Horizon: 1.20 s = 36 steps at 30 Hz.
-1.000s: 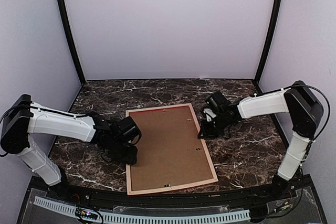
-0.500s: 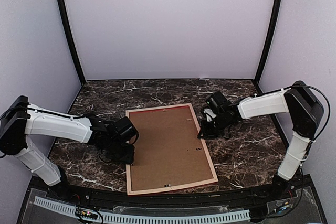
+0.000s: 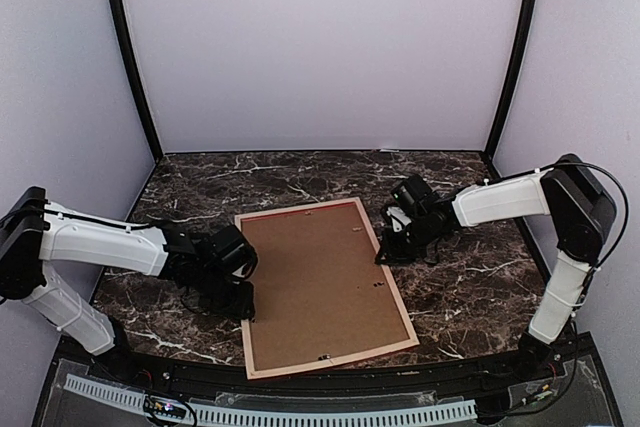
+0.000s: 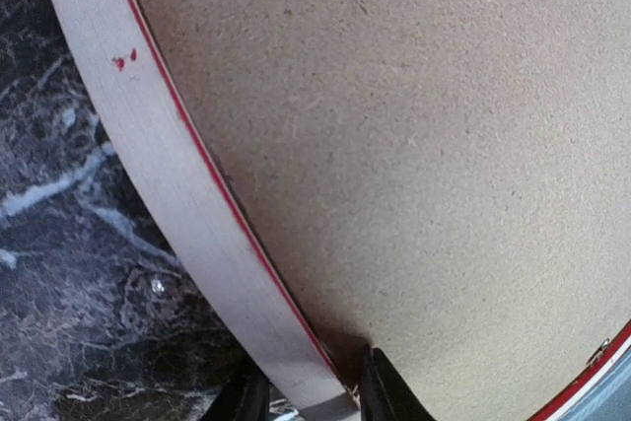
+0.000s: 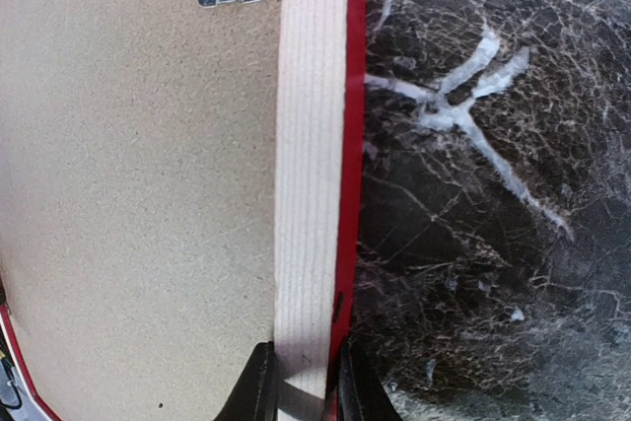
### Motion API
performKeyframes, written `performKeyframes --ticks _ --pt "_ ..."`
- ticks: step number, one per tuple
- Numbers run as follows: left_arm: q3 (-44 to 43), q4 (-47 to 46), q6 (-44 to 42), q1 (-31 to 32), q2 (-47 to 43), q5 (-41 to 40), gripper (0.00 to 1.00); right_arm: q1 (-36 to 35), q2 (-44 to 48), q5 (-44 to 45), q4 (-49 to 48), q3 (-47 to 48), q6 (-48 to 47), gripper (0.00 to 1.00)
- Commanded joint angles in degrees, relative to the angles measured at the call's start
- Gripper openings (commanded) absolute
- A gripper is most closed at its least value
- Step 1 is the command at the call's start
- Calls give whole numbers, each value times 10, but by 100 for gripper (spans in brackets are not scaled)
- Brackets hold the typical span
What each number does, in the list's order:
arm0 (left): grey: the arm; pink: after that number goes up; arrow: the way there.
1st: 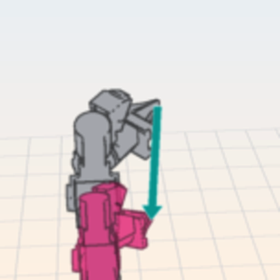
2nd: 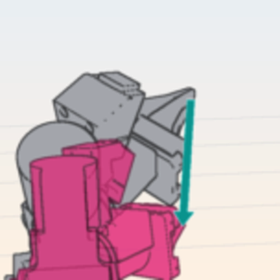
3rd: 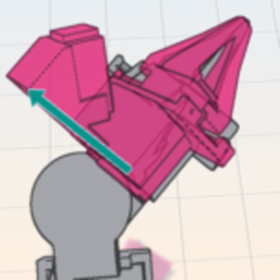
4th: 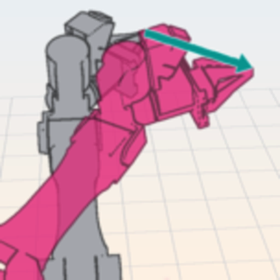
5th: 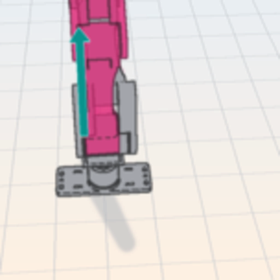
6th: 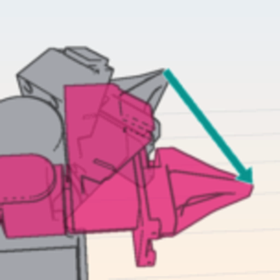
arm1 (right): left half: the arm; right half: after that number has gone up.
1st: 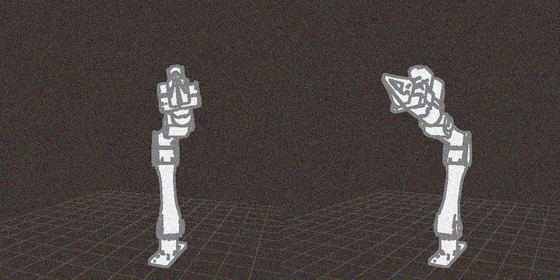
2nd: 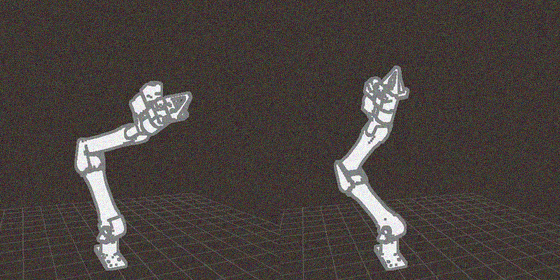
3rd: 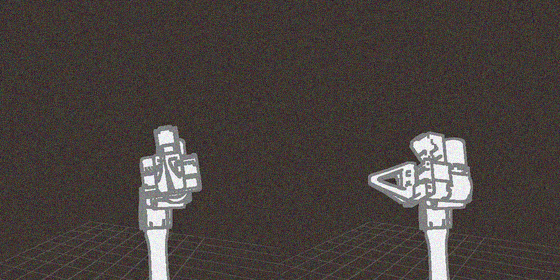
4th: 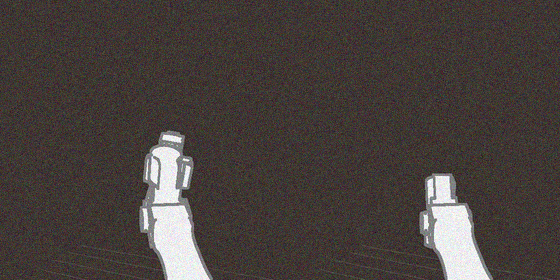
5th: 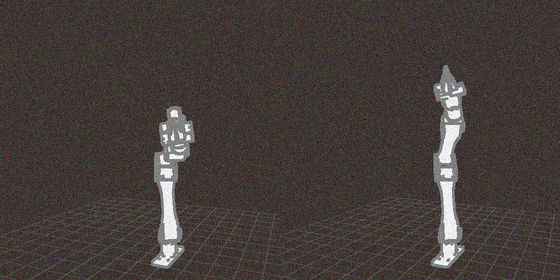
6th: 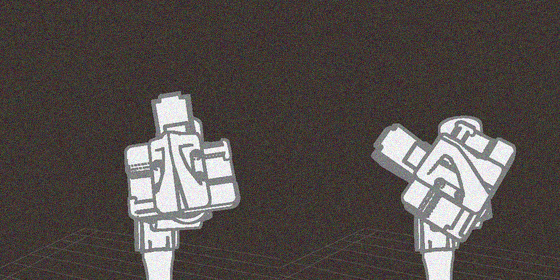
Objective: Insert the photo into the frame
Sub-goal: Press the fastener onto the backboard.
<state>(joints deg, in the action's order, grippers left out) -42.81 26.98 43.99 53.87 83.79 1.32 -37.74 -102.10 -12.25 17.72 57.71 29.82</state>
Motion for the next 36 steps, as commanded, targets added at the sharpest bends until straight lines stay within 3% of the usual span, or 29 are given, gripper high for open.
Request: performKeyframes --ticks 1,14,27,36 --pt "-14 35 -30 6 -14 64 39 -7 -25 -28 -10 -19 -1 1" --pt "-55 37 -78 -77 -41 27 70 -6 -14 -1 -11 -23 16 0" --pt "-159 -9 -173 -214 75 73 77 32 27 3 -69 -65 85 0" --pt "-295 8 -216 -245 216 74 77 40 25 -23 -92 -66 108 0"
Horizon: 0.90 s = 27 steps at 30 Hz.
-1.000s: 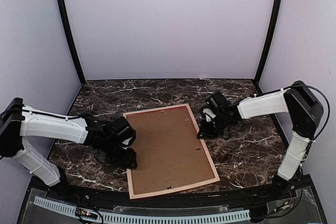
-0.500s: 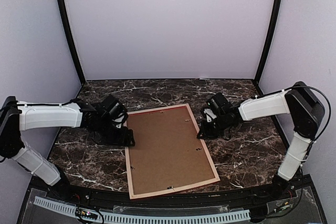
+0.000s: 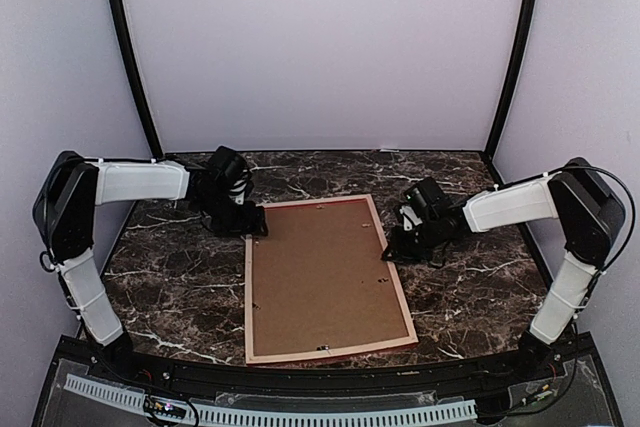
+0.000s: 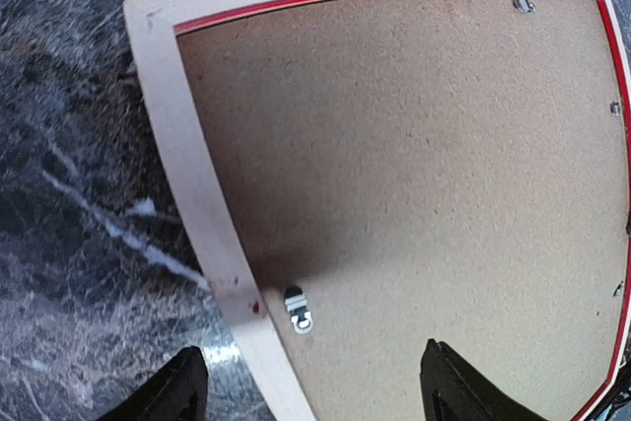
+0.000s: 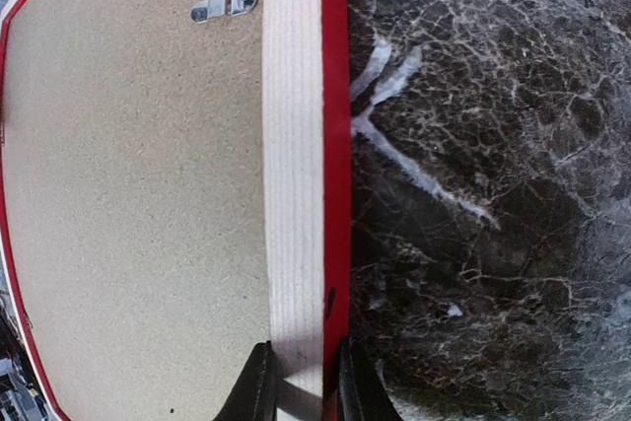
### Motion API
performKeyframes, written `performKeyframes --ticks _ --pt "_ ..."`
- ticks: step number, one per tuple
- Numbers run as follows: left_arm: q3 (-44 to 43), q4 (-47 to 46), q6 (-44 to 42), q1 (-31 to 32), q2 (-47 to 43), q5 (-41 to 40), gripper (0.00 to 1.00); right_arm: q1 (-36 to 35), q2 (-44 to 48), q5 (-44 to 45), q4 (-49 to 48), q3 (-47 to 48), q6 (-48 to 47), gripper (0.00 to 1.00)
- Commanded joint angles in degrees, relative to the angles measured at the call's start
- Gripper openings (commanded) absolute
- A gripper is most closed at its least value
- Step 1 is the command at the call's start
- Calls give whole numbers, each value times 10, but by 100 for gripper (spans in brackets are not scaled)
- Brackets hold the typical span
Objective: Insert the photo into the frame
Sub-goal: Press the fastener onto the backboard.
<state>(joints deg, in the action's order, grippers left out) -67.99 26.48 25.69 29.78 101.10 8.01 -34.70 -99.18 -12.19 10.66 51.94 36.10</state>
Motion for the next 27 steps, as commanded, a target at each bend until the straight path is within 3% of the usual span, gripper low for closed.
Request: performKeyframes --ticks 1,11,20,27 --pt "-62 21 -38 -4 52 5 76 9 -4 -26 -21 -8 47 0" --pt "-113 63 -42 -6 106 -51 64 9 -3 -36 -22 -4 47 0" --pt "-70 37 -23 -6 72 -96 67 9 -10 -43 -22 -5 42 0" --pt "-73 31 -26 -6 85 -85 68 10 -14 -46 -24 -4 39 0"
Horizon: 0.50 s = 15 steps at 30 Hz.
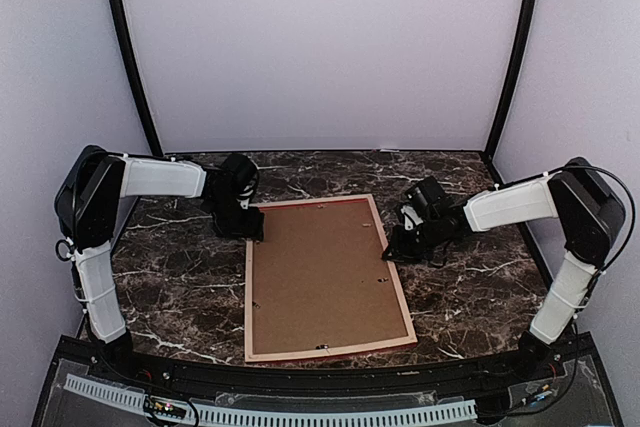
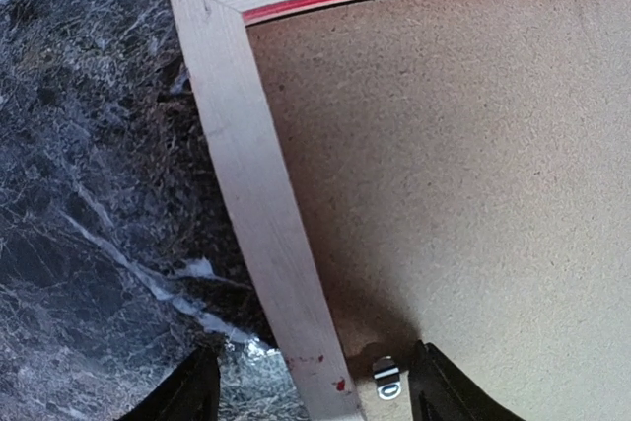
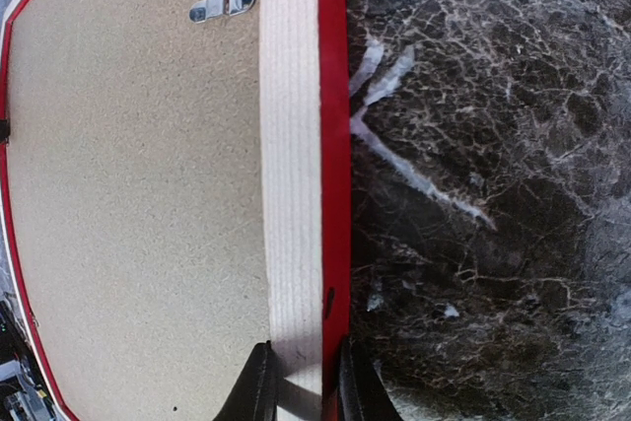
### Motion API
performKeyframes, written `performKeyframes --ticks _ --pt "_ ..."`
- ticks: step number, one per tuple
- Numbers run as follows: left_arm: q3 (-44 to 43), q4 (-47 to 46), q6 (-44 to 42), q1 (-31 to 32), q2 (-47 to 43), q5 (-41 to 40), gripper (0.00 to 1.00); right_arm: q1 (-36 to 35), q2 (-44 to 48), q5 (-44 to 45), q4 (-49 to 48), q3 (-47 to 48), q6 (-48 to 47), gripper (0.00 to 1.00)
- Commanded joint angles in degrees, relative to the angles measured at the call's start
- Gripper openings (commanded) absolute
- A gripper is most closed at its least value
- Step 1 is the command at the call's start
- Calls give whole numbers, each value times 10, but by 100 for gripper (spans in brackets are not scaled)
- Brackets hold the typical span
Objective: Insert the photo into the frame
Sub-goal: Press the fastener onto the backboard.
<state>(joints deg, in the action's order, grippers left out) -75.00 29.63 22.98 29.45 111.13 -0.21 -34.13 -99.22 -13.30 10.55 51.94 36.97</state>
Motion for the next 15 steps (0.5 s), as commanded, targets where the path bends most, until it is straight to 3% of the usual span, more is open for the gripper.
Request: performKeyframes --ticks 1,15 --pt "-4 -2 1 -3 -14 -4 67 4 -13 -35 -23 -4 30 0" --pt "6 -6 11 -3 2 1 45 4 -21 -42 -25 -2 26 0"
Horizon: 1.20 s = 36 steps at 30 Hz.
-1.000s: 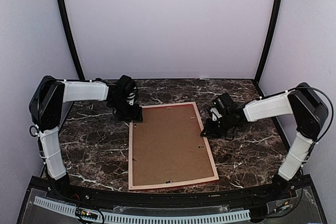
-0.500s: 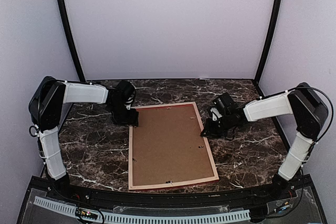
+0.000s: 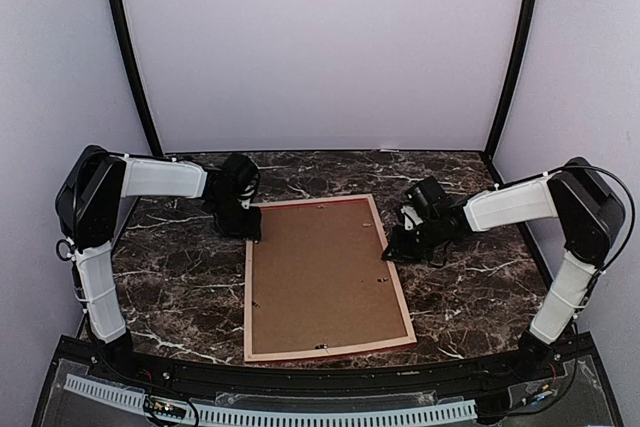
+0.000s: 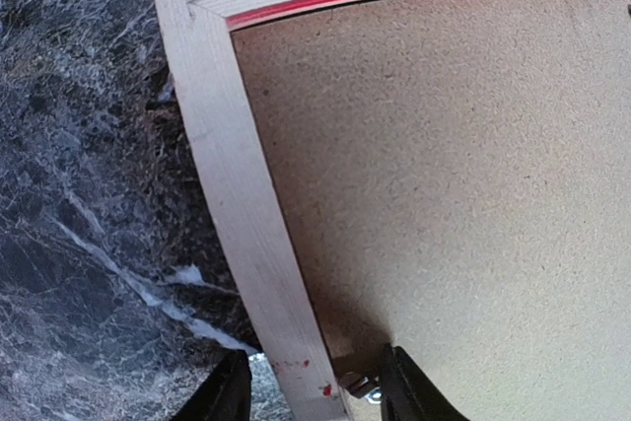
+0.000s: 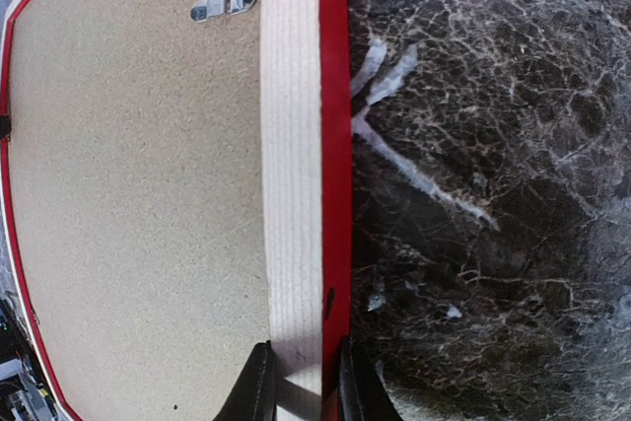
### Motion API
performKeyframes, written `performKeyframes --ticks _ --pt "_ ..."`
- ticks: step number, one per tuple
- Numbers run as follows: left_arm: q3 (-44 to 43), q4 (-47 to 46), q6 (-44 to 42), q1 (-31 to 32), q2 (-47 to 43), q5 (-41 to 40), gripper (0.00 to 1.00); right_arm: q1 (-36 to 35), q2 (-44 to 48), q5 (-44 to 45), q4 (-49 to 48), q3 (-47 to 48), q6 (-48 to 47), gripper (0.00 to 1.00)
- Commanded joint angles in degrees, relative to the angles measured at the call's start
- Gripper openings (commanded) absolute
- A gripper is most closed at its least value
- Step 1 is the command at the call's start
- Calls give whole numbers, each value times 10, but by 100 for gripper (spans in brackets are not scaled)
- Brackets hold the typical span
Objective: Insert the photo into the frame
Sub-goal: Press the fastener onto the backboard.
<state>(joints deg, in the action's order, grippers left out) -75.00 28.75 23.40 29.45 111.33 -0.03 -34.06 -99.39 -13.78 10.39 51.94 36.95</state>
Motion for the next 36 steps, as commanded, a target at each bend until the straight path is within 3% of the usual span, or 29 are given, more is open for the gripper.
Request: performKeyframes --ticks 1,13,26,36 --pt "6 2 9 -3 0 -1 44 3 -19 -37 -25 -2 27 0" --pt "27 -3 25 -3 -9 55 36 3 -23 -39 -28 -3 26 0" --pt "28 -29 35 -16 -34 81 56 3 -26 -46 -30 -1 21 0" --pt "25 -16 28 -26 -19 49 44 3 -26 -48 -34 -6 21 0"
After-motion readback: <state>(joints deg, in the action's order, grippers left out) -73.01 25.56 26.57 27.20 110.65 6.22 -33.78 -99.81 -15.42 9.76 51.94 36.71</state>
